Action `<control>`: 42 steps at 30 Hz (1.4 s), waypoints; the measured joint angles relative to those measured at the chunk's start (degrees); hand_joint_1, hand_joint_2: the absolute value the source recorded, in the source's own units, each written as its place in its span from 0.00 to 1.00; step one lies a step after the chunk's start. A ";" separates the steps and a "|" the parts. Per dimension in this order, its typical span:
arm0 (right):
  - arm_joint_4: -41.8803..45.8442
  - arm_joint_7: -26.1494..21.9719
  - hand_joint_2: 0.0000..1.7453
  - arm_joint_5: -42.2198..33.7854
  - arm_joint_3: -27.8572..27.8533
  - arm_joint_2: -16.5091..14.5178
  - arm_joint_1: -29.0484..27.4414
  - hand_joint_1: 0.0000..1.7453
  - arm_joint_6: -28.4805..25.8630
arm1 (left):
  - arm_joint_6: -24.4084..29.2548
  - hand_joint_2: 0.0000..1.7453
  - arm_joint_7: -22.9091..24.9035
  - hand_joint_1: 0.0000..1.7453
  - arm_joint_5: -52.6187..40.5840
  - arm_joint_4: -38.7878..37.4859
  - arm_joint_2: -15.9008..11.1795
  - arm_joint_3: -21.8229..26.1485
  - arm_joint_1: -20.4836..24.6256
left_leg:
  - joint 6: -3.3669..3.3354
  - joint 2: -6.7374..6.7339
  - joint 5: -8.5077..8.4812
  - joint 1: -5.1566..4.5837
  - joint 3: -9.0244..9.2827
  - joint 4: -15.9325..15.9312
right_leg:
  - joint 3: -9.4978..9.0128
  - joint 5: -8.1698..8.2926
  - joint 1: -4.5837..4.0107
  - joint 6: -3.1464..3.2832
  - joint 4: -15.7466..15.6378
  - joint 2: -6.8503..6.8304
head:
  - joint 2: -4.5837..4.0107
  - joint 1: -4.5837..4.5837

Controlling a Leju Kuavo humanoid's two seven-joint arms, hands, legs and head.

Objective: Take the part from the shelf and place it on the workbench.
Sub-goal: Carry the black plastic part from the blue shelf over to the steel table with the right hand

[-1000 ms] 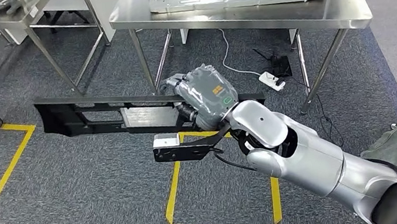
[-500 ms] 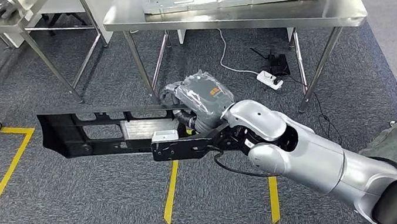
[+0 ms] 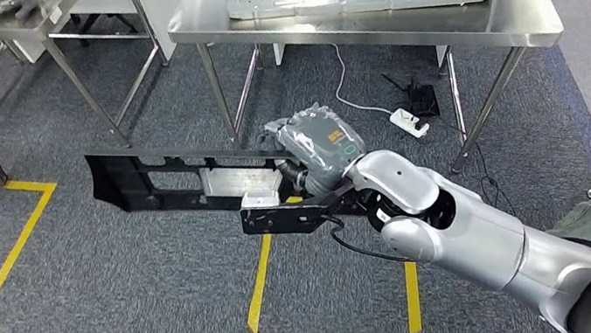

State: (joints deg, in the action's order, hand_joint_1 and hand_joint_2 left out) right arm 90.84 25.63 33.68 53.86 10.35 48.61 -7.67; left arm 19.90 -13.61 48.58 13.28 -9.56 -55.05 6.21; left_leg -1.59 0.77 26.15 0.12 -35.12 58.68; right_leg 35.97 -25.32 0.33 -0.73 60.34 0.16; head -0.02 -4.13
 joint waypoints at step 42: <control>4.67 6.08 1.00 3.70 -0.36 6.06 2.20 1.00 1.88 | -1.23 1.00 -0.65 0.00 0.53 0.03 0.66 -0.05 -0.39 | 2.38 -0.48 3.86 0.76 -6.68 12.78 | -2.06 -0.62 0.36 1.78 -1.69 0.06 | 0.01 -0.30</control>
State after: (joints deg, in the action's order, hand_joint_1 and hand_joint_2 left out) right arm 95.51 31.70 37.38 53.49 16.41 50.81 -5.79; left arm 18.67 -14.26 49.11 13.31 -8.90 -55.10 5.82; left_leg 0.79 0.29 30.01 0.88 -41.80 71.46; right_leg 33.92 -25.94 0.69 1.05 58.65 0.22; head -0.02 -4.43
